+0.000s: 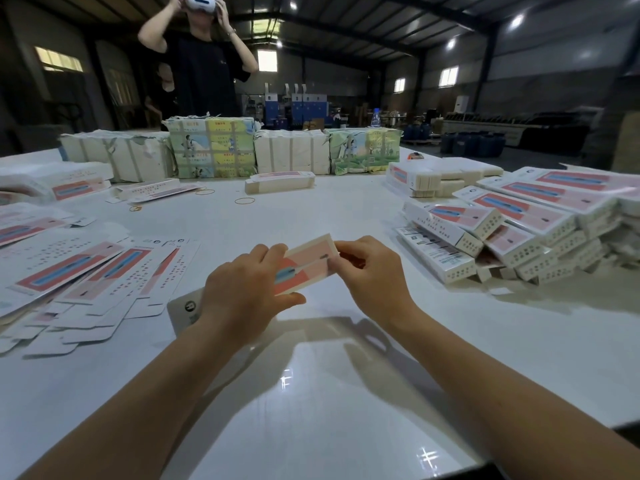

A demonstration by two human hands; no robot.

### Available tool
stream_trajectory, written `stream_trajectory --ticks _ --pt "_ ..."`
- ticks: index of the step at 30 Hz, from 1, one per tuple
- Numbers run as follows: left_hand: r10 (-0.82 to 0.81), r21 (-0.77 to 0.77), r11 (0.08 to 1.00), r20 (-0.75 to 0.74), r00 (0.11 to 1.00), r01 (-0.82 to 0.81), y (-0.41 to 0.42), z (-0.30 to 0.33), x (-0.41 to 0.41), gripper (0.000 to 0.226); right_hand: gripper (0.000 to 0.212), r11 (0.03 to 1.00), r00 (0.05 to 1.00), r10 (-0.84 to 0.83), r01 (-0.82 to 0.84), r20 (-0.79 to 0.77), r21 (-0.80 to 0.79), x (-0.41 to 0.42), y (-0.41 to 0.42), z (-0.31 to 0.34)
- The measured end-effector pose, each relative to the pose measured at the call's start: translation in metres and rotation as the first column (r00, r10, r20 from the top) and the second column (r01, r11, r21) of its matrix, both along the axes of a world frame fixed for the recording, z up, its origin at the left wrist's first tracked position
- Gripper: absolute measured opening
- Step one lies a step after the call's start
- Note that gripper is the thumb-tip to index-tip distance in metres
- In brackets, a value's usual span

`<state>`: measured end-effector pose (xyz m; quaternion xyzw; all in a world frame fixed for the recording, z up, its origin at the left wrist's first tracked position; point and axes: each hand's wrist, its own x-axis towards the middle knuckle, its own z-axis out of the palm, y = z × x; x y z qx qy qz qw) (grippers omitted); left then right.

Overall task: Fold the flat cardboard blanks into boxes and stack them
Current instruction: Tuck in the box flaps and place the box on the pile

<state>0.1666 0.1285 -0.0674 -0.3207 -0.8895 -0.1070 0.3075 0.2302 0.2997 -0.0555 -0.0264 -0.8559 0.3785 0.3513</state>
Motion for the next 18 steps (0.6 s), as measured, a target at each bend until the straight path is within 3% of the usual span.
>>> stream_trajectory --ticks 7,10,15,18 --pt "0.009 -0.022 1.0 0.055 0.998 -0.008 -0.009 0.003 -0.006 0.07 0.025 0.998 0.998 0.062 -0.061 0.004 -0.005 -0.001 -0.001 -0.004" --pt "0.002 -0.036 0.999 0.074 0.997 0.001 -0.011 0.004 -0.007 0.07 0.046 0.997 0.998 0.067 -0.068 0.012 0.037 -0.001 0.001 -0.006" --pt "-0.022 -0.085 0.996 0.112 0.993 0.032 -0.014 0.002 -0.009 0.072 0.088 0.931 0.973 0.166 -0.209 0.162 0.299 -0.003 0.003 -0.011" --pt "-0.064 -0.079 0.994 0.166 0.984 0.078 -0.013 0.002 -0.008 0.074 0.083 0.849 0.961 0.186 -0.262 0.203 0.46 -0.004 0.003 -0.016"
